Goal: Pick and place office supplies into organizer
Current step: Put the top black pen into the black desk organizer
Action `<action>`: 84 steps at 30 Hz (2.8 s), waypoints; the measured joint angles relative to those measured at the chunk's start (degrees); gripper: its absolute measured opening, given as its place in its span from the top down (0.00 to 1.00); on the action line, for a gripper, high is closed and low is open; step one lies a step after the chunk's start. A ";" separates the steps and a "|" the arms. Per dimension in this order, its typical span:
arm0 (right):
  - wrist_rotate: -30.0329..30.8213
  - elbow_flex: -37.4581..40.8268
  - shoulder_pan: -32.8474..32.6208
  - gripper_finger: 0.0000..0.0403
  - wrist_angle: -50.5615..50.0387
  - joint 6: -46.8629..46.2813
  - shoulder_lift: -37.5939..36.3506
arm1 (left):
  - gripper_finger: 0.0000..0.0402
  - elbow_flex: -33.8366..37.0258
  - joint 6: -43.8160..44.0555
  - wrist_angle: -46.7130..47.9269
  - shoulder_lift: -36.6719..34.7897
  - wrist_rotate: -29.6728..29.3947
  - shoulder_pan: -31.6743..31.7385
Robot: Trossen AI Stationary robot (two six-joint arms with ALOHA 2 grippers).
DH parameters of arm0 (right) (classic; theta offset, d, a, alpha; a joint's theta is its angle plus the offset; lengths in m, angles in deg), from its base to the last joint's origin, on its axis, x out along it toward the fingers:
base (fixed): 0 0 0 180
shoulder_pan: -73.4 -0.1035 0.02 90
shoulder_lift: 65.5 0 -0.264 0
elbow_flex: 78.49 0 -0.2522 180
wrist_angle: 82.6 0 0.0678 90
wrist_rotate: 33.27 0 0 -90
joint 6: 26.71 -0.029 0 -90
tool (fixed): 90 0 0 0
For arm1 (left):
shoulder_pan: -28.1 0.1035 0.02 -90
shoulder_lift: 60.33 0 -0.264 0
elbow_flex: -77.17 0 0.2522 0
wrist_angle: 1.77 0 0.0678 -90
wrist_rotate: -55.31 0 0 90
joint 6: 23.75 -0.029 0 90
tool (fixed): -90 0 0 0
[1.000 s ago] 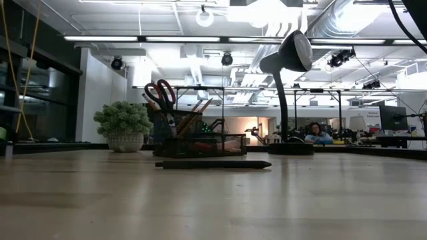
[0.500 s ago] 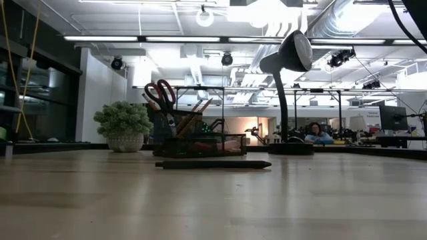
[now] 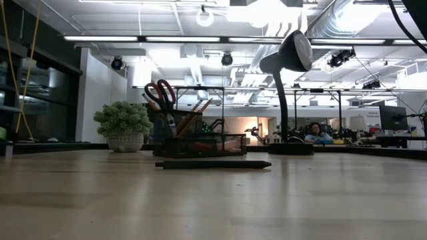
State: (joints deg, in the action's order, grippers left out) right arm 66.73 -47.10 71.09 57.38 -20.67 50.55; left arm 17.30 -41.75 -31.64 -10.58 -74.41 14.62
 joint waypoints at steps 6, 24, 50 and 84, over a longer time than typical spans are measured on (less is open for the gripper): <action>-0.31 0.00 -0.02 0.95 -0.02 -0.01 0.00 | 0.69 0.00 -1.26 0.00 0.00 0.13 -0.02; -1.16 -0.09 0.07 0.93 -0.76 -0.02 0.00 | 0.92 0.00 -3.35 0.22 0.02 0.98 -0.07; 9.64 -0.24 2.90 0.63 -6.73 4.04 -6.66 | 0.95 0.00 -7.50 0.52 -0.04 2.40 -0.02; -5.90 28.01 -0.34 0.82 -31.15 -4.37 -16.48 | 0.94 -0.02 0.63 28.88 0.02 -2.76 1.90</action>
State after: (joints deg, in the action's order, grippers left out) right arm 60.82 -19.09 70.76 26.23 -25.04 34.07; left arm 17.28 -41.13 -2.76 -10.55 -77.17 16.53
